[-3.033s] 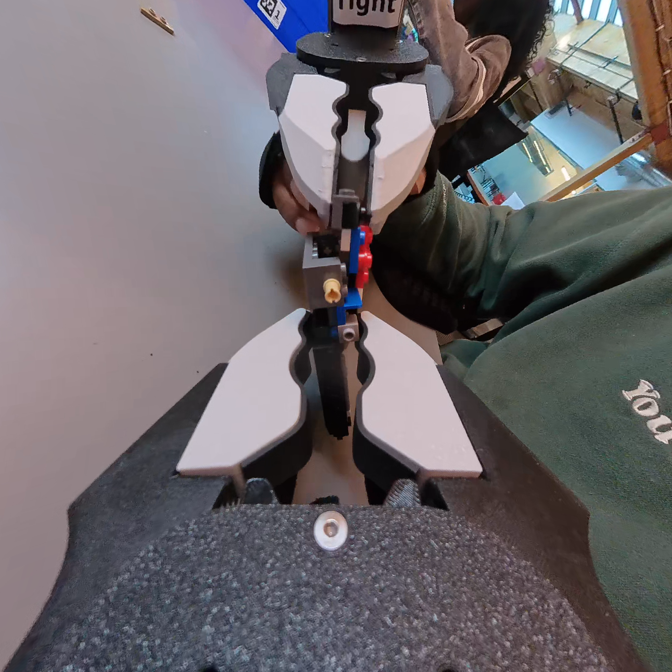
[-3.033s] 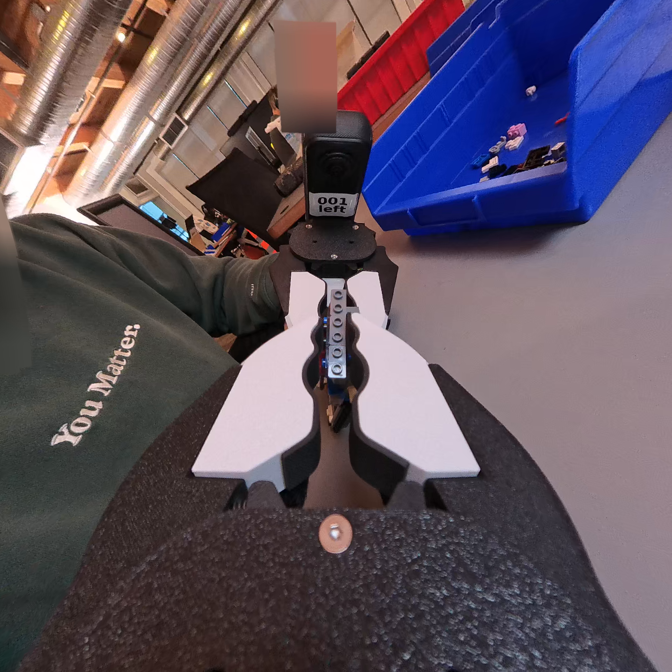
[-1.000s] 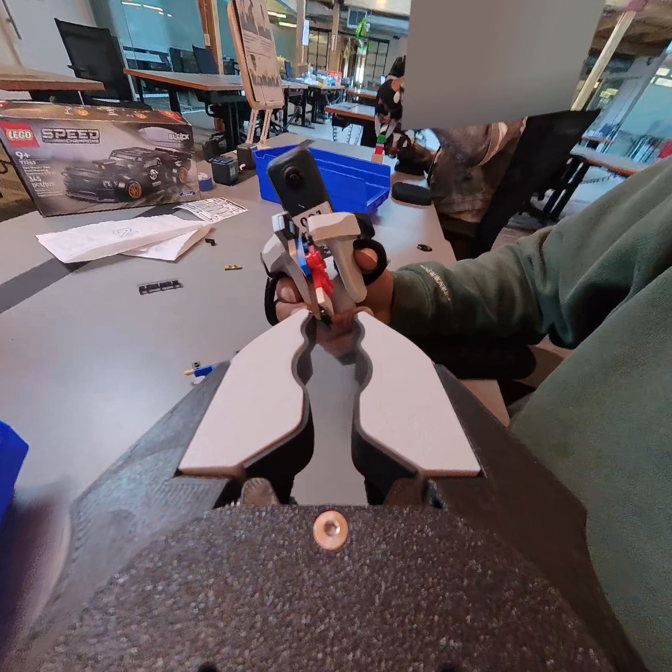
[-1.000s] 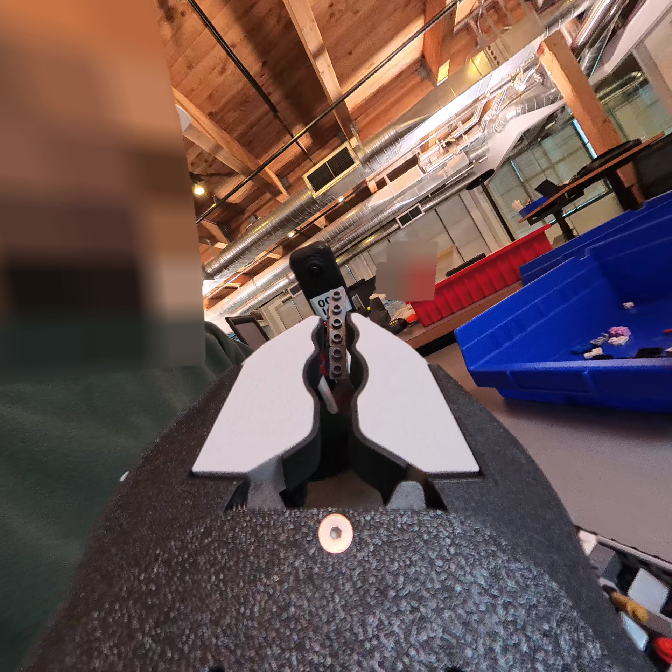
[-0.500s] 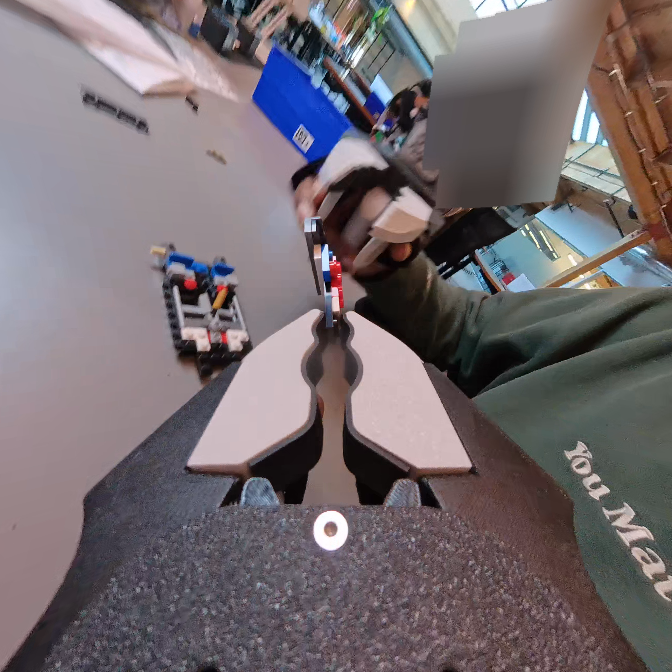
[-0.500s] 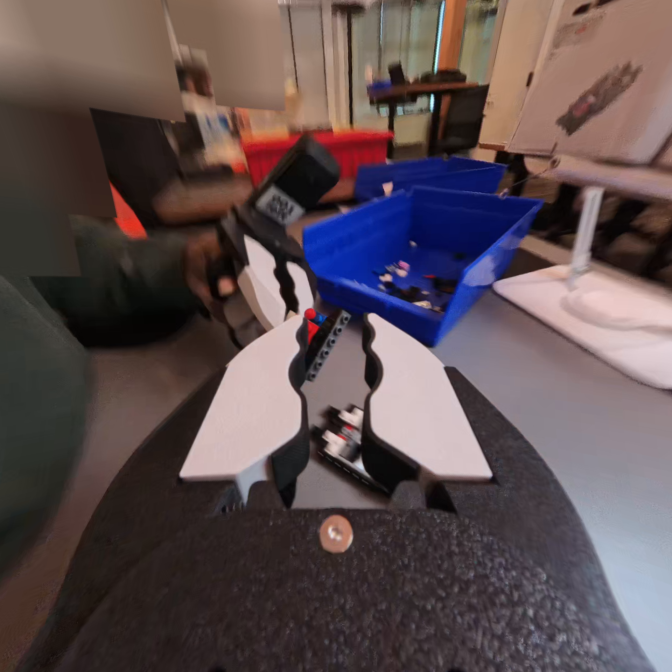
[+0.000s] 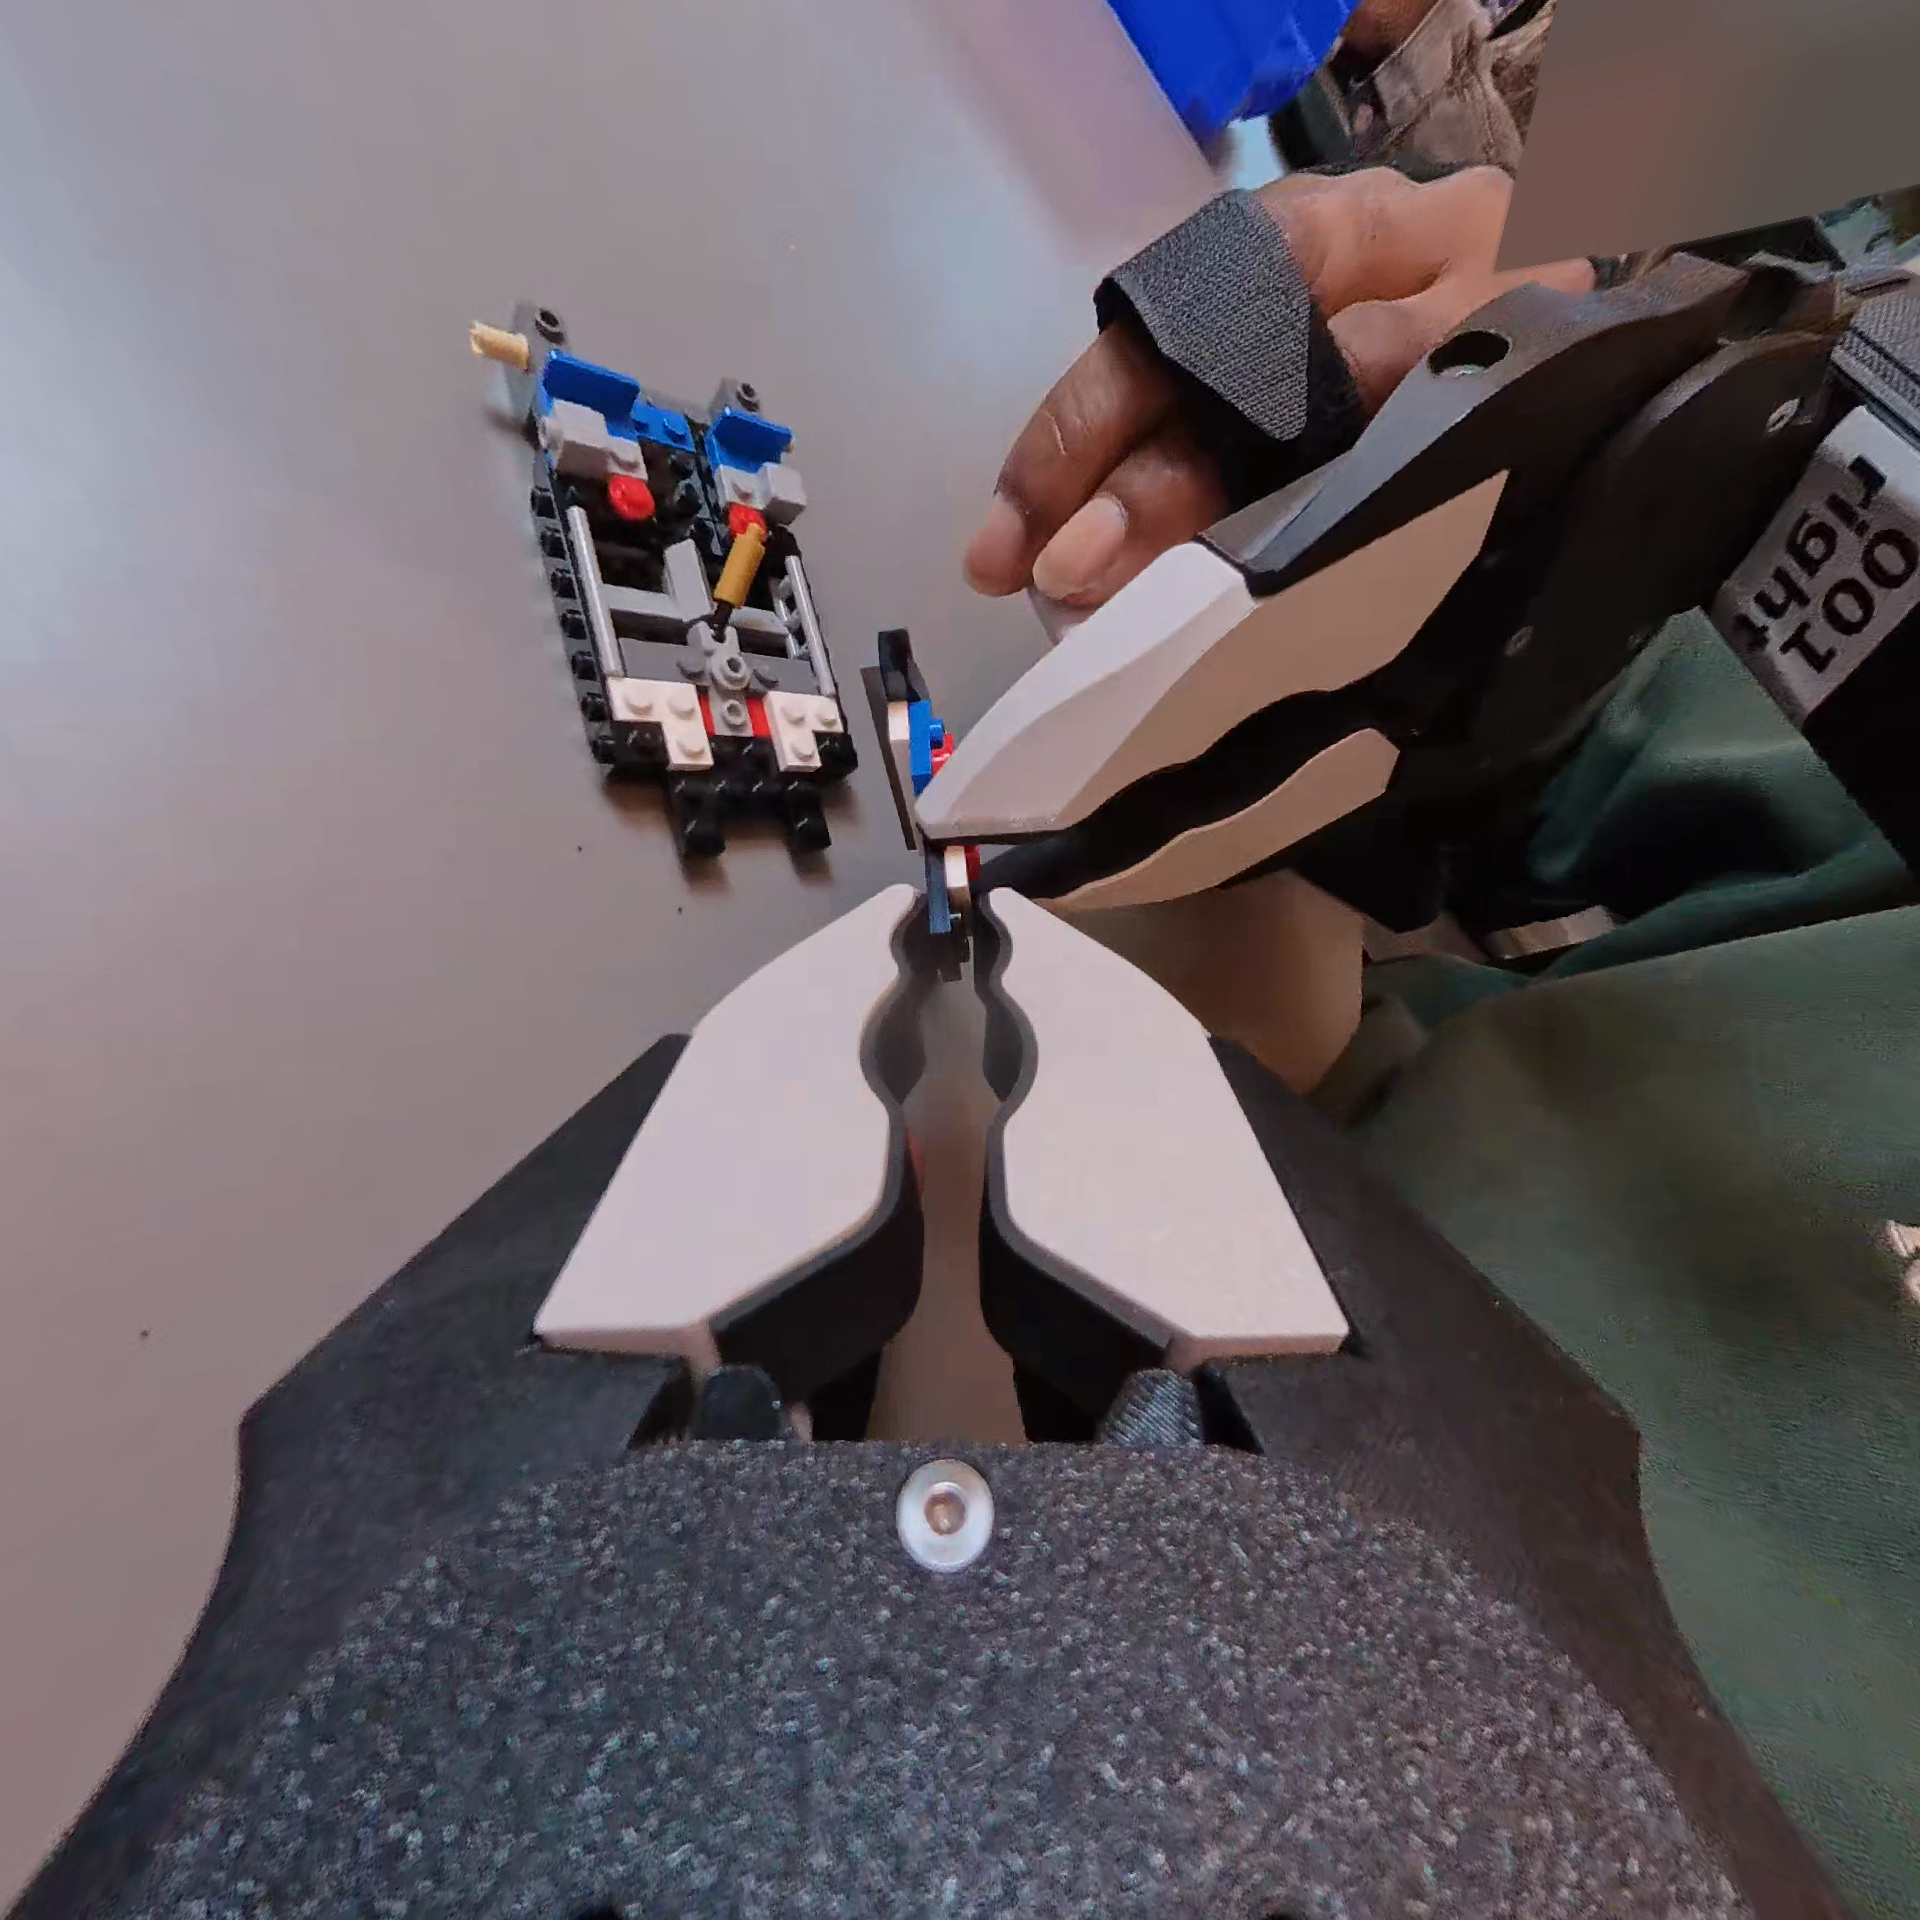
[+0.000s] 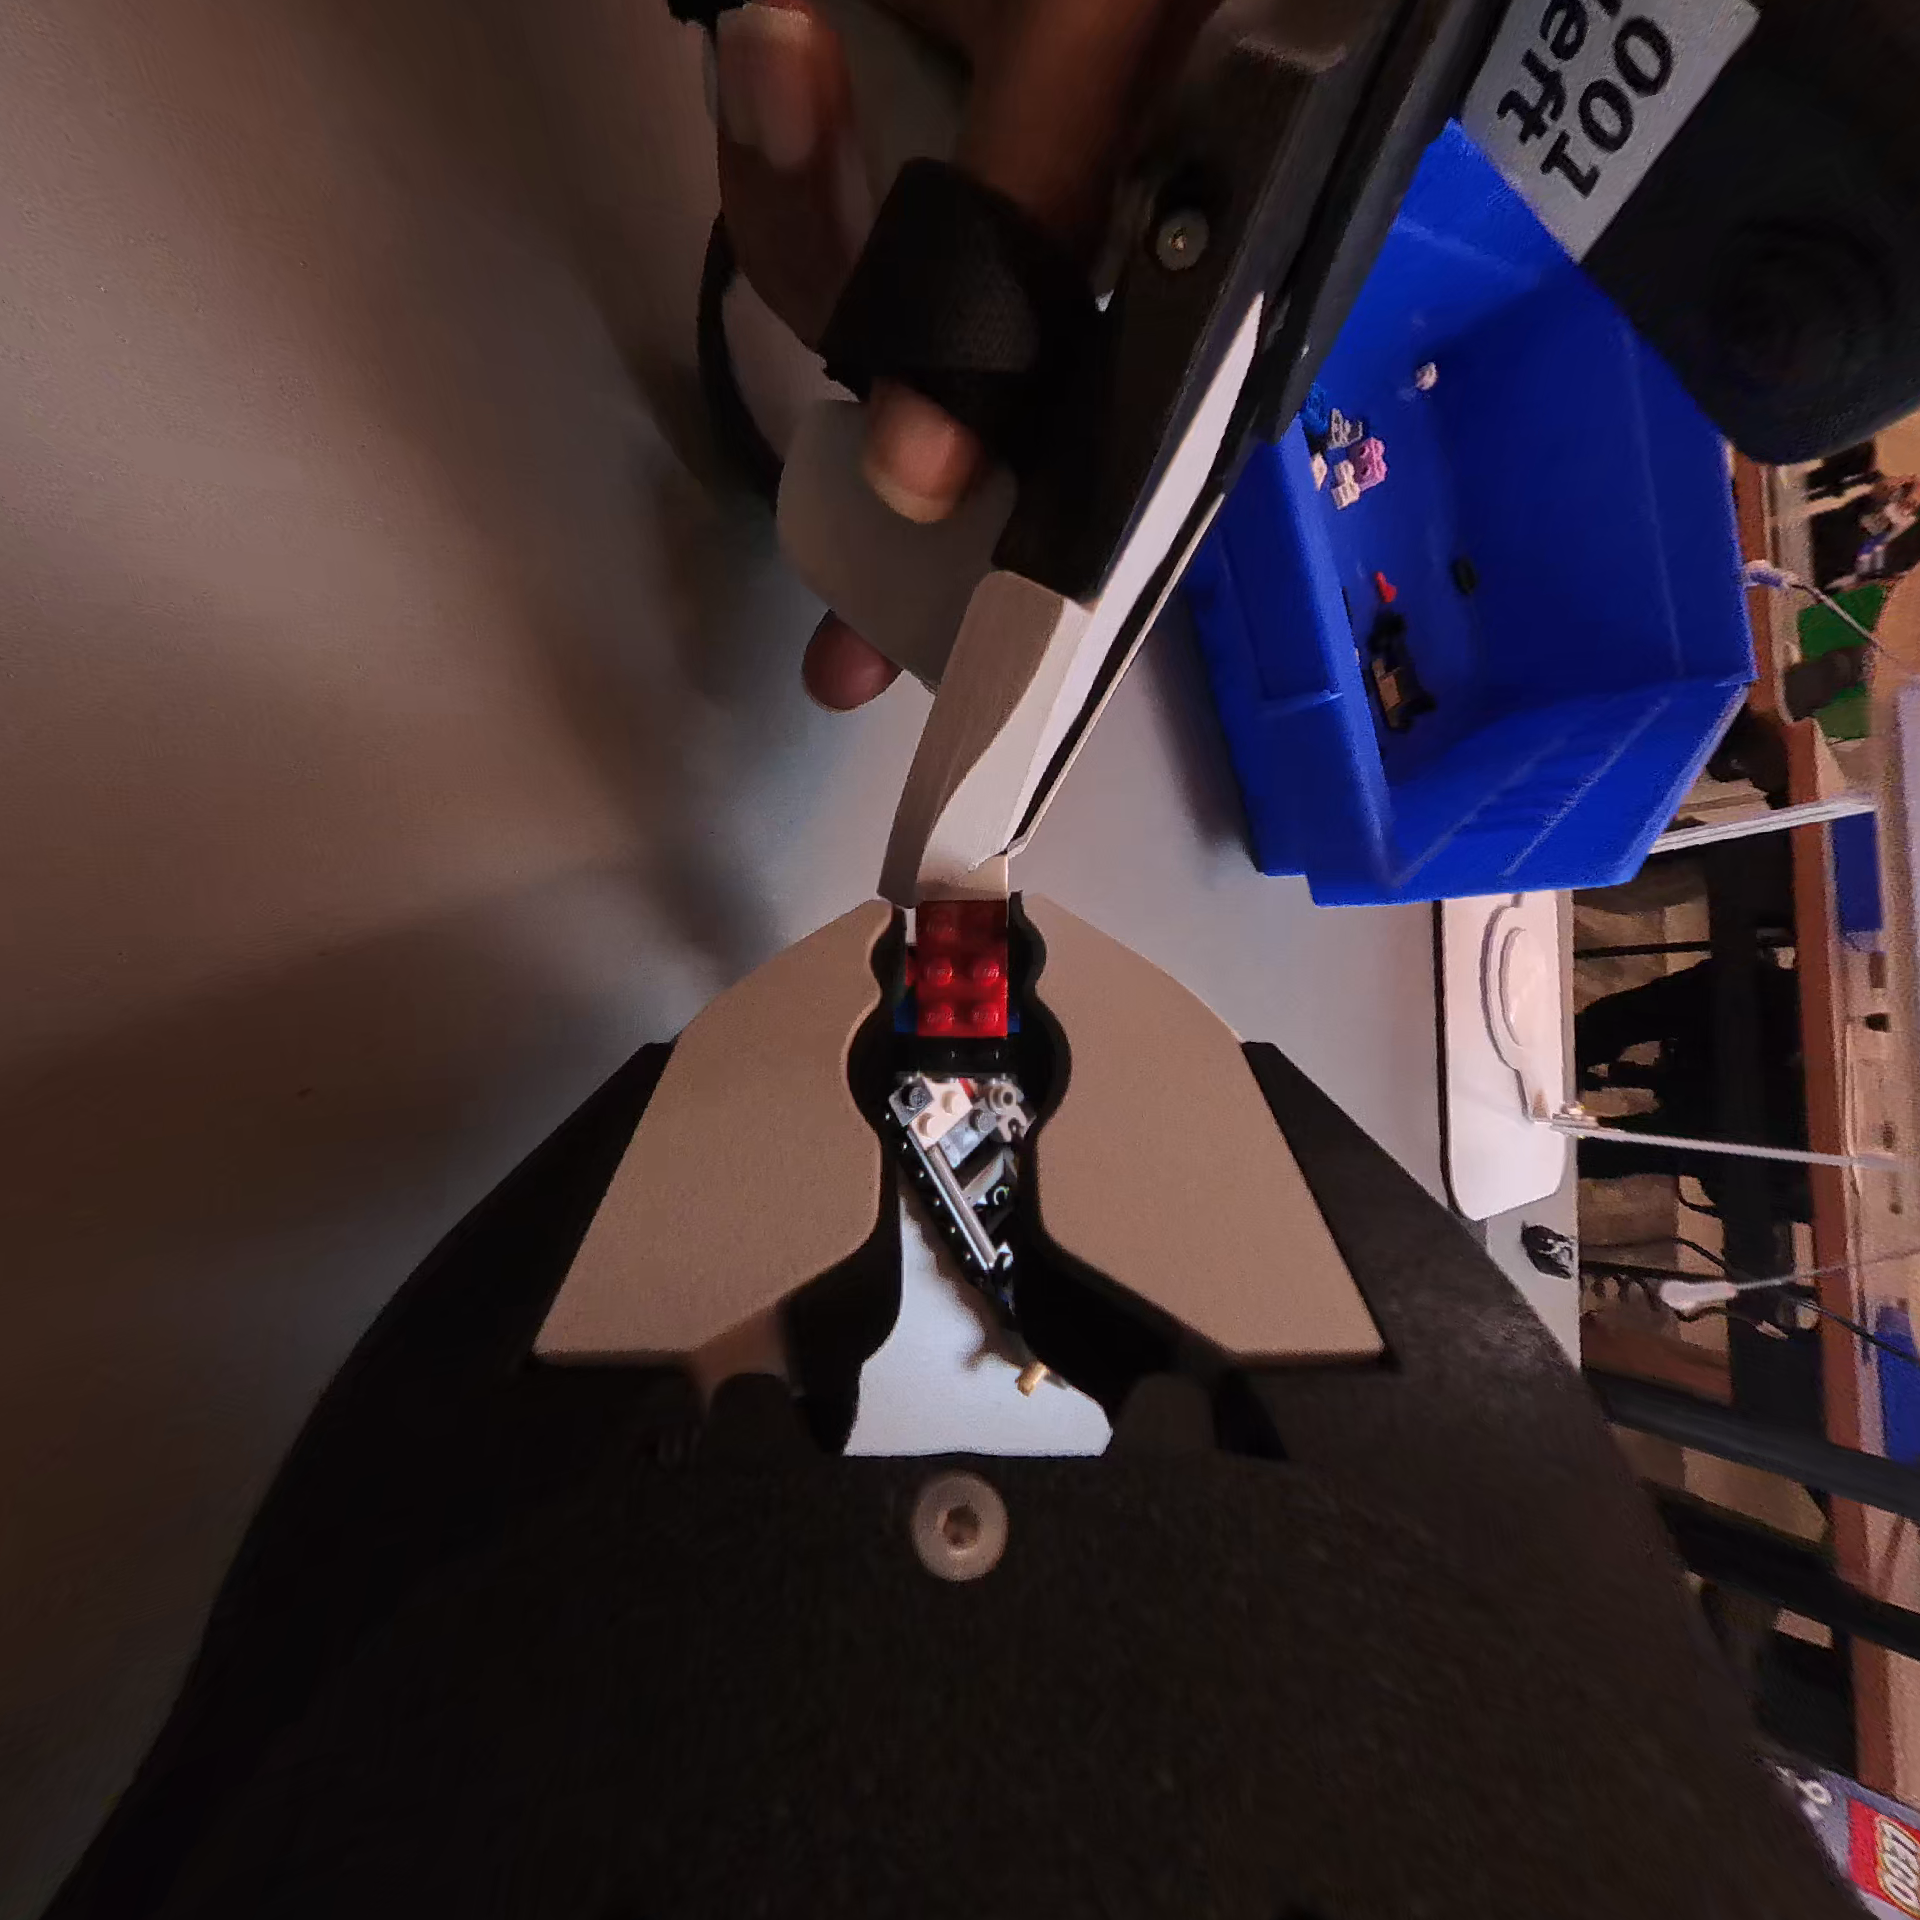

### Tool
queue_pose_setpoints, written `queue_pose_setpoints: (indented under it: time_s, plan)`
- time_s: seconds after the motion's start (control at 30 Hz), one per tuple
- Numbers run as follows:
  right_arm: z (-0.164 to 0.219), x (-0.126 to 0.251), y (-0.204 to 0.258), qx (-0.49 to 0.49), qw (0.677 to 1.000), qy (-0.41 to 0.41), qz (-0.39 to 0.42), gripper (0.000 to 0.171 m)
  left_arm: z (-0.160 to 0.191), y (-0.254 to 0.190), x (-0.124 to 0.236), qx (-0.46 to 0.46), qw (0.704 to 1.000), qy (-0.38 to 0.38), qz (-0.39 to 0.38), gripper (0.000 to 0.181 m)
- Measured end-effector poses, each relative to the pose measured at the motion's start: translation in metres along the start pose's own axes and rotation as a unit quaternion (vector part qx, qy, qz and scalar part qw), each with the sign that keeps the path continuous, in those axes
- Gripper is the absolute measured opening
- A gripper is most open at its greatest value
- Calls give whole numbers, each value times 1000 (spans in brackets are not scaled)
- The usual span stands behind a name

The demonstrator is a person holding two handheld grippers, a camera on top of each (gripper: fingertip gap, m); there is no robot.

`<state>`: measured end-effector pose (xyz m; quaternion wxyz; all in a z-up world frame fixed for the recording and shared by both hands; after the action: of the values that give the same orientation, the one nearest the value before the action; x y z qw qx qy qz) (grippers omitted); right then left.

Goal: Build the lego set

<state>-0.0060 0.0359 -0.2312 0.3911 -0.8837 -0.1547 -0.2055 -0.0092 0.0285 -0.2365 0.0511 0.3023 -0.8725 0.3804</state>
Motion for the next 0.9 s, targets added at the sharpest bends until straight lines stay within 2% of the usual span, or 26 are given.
queue_pose_setpoints:
  time_s: [0.13,0.53,0.9]
  plan:
    - [2,-3,0,21,1000,15,16,16,3,4,1,9,1000,4,-1,6]
    - [-1,-1,-11,26,996,-5,86,15,-18,3,3,7,997,-77,14,7]
    - [-2,1,-6,71,991,-27,110,15,-14,3,2,77,991,-77,71,7]
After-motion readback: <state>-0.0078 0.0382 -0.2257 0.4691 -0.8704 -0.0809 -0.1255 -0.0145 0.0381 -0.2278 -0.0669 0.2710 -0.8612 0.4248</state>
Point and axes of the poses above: each gripper's, where its closed fingertips meet, x back along the fingers, z out of its underside, y = z × x across the jaws, the point moved 1 cm from there along x, back along the fingers, and after that the axes turned 14 degrees about -y, right-handed, at the moved point
